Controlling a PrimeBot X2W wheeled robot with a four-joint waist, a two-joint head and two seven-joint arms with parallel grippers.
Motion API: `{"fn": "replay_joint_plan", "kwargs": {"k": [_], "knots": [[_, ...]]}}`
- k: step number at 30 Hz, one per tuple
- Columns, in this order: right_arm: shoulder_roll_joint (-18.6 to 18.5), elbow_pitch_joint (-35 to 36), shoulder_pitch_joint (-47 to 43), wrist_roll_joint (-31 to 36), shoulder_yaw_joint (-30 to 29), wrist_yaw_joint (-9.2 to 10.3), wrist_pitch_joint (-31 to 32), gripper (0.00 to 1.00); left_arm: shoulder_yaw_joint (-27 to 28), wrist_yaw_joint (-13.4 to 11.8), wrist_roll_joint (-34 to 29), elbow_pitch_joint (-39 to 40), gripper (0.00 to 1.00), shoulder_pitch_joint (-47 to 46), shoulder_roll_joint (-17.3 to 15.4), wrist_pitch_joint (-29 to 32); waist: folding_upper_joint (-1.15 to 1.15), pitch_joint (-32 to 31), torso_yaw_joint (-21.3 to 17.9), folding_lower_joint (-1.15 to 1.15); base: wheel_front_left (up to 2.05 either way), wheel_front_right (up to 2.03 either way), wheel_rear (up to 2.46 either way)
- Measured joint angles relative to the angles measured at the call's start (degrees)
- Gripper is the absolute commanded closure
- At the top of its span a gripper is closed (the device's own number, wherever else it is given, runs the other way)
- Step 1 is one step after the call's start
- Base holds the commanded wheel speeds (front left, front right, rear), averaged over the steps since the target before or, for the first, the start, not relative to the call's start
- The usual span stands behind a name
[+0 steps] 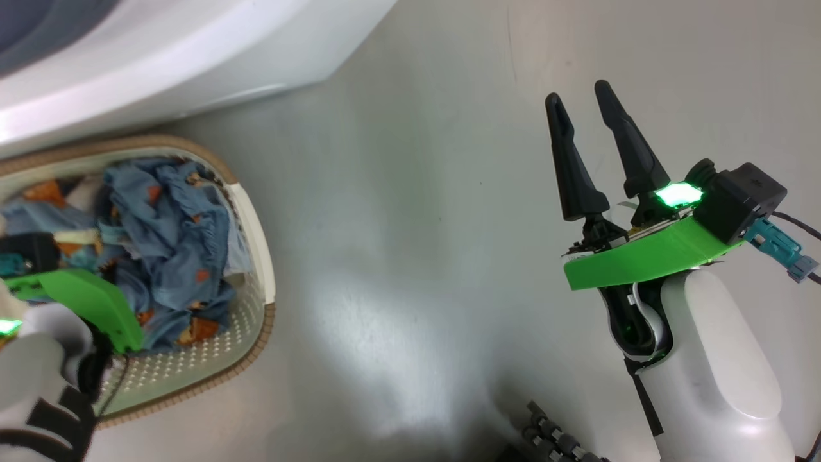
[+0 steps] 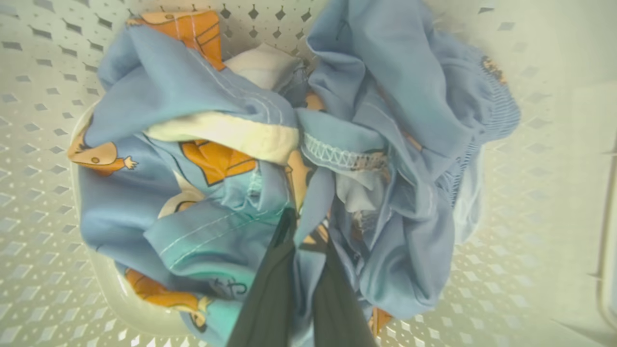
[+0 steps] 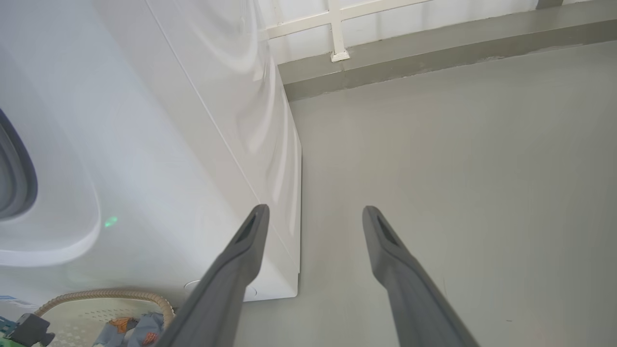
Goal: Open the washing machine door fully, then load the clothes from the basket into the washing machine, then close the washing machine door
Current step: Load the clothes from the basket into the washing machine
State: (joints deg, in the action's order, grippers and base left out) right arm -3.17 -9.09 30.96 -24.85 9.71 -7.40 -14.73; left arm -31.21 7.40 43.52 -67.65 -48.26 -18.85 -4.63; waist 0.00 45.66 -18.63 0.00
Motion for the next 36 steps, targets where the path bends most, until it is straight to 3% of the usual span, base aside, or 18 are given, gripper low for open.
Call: {"fn": "replay_joint_plan", "kwargs": {"k": [9,19,30,36], "knots": [[0.00,-1.78,-0.54,1.10,-0.97,0.00,0.00,0.00,-0.93,0.00,8.05,5.60,1.00,5.78,1.35,-2.03,0.00,-6.30,1.92,0.00,0.00,0.00,0.00],[-0.96,-3.74,-3.69,2.09,-2.00,0.00,0.00,0.00,-3.74,0.00,12.33,10.26,1.00,12.10,1.54,-5.76,0.00,-14.48,5.45,0.00,0.00,0.00,0.00],[-3.19,-5.69,-9.05,1.97,-2.65,0.00,0.00,0.00,-5.91,0.00,14.30,18.01,1.00,18.85,1.37,-9.09,0.00,-24.72,9.32,0.00,0.00,0.00,0.00],[-4.27,-6.02,-12.24,1.89,-2.97,0.00,0.00,0.00,-3.61,-0.43,12.15,25.72,1.00,22.51,0.44,-9.51,0.00,-30.33,11.87,0.00,0.00,0.00,0.00]]}}
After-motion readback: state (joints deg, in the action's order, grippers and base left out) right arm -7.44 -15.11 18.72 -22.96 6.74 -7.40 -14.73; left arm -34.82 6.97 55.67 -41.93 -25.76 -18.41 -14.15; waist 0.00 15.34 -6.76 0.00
